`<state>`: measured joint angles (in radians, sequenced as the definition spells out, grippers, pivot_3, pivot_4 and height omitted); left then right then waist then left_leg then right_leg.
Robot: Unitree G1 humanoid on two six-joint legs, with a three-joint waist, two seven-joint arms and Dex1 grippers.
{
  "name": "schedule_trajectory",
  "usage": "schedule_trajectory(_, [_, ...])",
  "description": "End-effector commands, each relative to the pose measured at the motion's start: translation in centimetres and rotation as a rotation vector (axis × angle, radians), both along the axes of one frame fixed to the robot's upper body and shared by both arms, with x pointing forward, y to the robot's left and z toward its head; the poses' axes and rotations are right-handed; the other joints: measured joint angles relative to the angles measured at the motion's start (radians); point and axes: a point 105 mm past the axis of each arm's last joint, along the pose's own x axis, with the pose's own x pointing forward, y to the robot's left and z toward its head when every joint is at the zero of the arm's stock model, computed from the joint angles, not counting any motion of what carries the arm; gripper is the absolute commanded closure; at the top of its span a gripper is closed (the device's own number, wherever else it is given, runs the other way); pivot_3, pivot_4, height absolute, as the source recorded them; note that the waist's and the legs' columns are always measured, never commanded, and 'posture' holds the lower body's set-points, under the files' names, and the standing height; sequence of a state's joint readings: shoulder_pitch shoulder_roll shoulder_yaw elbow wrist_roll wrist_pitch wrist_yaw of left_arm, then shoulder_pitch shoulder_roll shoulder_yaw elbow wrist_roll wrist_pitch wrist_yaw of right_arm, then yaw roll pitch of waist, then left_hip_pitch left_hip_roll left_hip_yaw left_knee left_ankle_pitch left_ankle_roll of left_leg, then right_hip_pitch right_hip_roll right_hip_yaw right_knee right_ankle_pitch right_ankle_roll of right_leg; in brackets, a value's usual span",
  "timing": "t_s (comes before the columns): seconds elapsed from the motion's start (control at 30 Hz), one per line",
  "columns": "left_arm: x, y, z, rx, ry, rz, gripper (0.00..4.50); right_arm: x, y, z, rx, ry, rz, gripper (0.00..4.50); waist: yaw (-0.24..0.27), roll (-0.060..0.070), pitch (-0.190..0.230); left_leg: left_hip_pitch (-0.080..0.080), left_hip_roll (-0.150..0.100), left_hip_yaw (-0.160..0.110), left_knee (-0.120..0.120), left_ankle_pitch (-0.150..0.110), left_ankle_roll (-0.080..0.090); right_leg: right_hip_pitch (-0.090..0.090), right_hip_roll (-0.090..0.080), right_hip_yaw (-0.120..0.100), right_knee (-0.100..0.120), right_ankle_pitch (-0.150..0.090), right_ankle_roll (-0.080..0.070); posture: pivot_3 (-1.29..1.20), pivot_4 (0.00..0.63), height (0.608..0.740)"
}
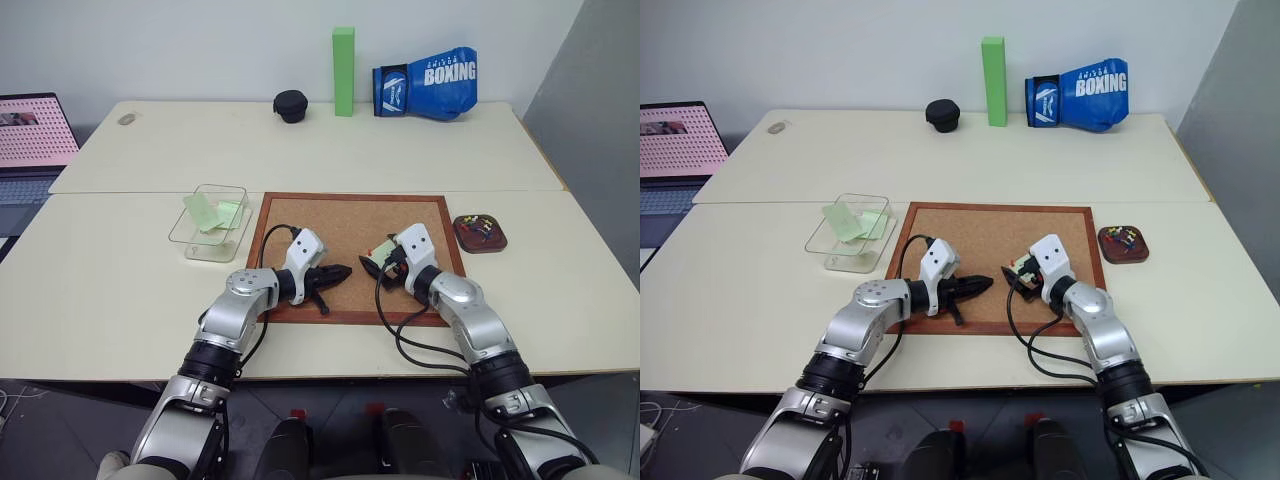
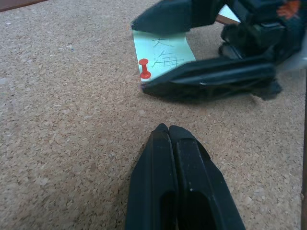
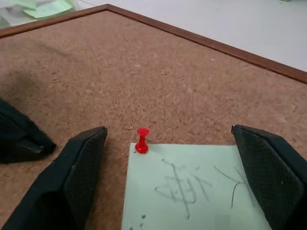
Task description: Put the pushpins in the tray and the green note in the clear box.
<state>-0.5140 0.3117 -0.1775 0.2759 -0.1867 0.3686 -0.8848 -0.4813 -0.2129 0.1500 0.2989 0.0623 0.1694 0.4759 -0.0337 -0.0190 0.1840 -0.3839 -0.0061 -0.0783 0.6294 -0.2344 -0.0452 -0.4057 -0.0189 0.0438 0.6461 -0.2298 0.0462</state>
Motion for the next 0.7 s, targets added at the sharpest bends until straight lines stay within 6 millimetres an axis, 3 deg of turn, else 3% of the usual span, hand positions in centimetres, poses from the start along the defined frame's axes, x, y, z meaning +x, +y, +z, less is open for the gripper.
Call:
schedule_trajectory(0.03, [-0.6,0.3,-1.3,0.024,0.042,0.006,4.50,0.4,0.8,0.9,0.006,-0.035,0.029,0.09,0.000,0.000,0.000,0.000,0.000,0.000,0.000,0.000,0.000,0.000,0.000,0.000,0.000,0.000,0.000,0.00,0.150,0.740])
schedule_trajectory(0.2, [-0.7,0.3,-1.3,0.021,0.043,0.008,4.50,0.3,1.7,0.6,0.001,-0.028,0.073,0.09,-0.001,0.000,0.000,0.000,0.000,0.000,0.000,0.000,0.000,0.000,0.000,0.000,0.000,0.000,0.000,0.00,0.150,0.740])
schedule_trajectory(0.7, [-1.0,0.2,-1.5,0.018,0.042,0.011,4.50,-0.5,2.3,0.5,0.021,-0.006,0.145,3.07,-0.002,0.000,0.000,0.000,0.000,0.000,0.000,0.000,0.000,0.000,0.000,0.000,0.000,0.000,0.000,0.00,0.150,0.740])
